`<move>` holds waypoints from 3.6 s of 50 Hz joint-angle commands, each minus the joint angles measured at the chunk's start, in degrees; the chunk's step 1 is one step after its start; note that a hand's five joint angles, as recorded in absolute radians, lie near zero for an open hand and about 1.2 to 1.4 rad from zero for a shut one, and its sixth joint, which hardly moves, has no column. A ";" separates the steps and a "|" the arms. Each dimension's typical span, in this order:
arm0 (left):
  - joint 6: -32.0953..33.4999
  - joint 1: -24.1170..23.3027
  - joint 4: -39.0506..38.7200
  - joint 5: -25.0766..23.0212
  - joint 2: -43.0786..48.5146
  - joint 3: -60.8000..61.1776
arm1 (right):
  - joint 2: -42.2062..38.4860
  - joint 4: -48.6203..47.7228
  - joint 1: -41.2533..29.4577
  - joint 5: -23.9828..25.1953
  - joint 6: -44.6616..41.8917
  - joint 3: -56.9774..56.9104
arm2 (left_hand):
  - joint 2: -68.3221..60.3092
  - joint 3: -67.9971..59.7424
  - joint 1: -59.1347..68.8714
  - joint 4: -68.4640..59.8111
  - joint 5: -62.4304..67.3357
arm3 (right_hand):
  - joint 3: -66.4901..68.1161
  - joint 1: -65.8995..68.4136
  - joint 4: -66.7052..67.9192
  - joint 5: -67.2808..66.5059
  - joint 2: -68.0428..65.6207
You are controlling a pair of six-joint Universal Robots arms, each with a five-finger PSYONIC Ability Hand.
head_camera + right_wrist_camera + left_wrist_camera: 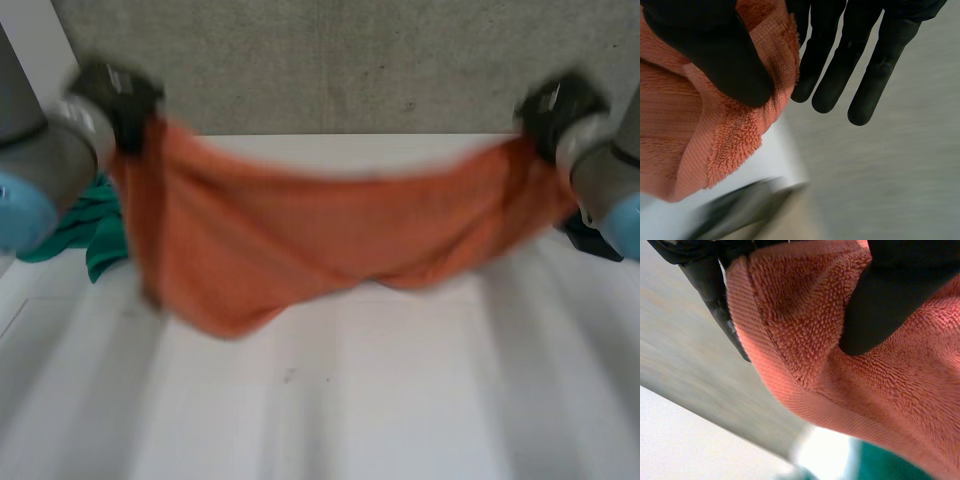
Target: Fold the laundry.
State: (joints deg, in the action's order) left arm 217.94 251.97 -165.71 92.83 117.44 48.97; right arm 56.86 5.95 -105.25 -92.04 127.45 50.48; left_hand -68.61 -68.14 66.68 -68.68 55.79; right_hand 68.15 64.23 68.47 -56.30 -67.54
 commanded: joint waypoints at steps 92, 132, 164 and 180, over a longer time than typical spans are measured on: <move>13.08 10.20 13.54 -6.17 -17.59 44.72 | 17.66 21.53 13.22 11.27 -17.81 42.67 | -11.39 -11.86 13.32 -11.32 14.21 | 11.85 15.77 11.53 -13.70 -12.46; -17.20 5.55 -20.71 -0.89 -2.75 -5.12 | 8.97 -32.06 2.59 4.15 14.84 4.80 | -11.39 -11.86 13.32 -11.32 14.21 | 11.85 15.77 11.53 -13.70 -12.46; 6.17 10.29 -20.53 -8.98 10.35 27.76 | -5.01 -15.26 1.18 7.76 11.59 26.16 | 23.23 22.76 -21.30 23.31 -20.42 | 11.85 15.77 11.53 -13.70 -12.46; 6.97 11.96 -21.85 -10.03 7.28 32.50 | -3.60 -15.35 1.27 7.67 11.68 28.97 | 18.04 17.57 -16.11 18.12 -15.23 | 11.85 15.77 11.53 -13.70 -12.46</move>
State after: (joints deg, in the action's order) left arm 225.34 263.06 -186.02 82.95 125.52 79.94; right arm 53.43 -9.29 -104.19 -84.27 139.27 78.52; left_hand -40.06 -40.07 40.35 -39.97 30.05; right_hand 68.25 64.90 68.68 -57.47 -67.61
